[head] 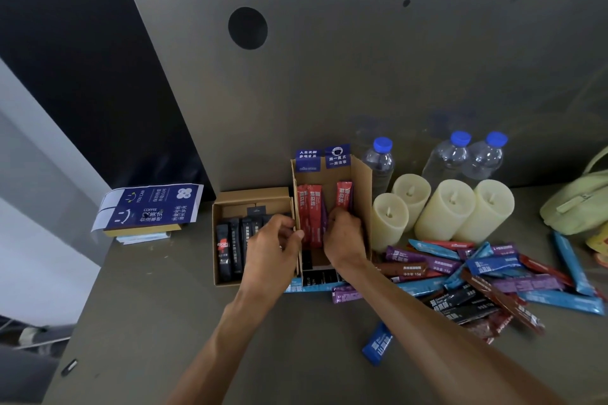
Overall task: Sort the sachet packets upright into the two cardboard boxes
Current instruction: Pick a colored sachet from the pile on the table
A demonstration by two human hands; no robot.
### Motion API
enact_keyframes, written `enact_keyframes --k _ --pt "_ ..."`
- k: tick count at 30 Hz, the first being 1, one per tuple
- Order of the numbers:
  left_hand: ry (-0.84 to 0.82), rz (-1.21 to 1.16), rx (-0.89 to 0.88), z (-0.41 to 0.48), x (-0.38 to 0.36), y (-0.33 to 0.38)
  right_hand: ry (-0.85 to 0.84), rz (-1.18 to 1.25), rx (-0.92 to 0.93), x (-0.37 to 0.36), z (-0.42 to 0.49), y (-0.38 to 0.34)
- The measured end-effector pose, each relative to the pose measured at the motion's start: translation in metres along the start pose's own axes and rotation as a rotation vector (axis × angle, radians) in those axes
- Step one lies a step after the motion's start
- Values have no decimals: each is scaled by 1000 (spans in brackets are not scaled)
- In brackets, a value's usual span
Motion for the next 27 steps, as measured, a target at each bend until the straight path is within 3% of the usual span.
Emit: enact_keyframes --k 7,17,27 --pt "0 2 3 -2 2 0 27 159 -25 -10 -11 4" --pt "-19 14 3 -1 3 1 76 93 97 -6 -6 -3" --pt "-27 19 -1 1 4 0 61 120 -25 -15 2 3"
Point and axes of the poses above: each hand's wrist, its own z-axis towards the middle knuckle, its own x-axis out of the back of the hand, y = z × x, the point moved 1 cm from there along z, towards the middle knuckle, and after that the axes turned 5 degrees about -y, right-handed, at the moved point
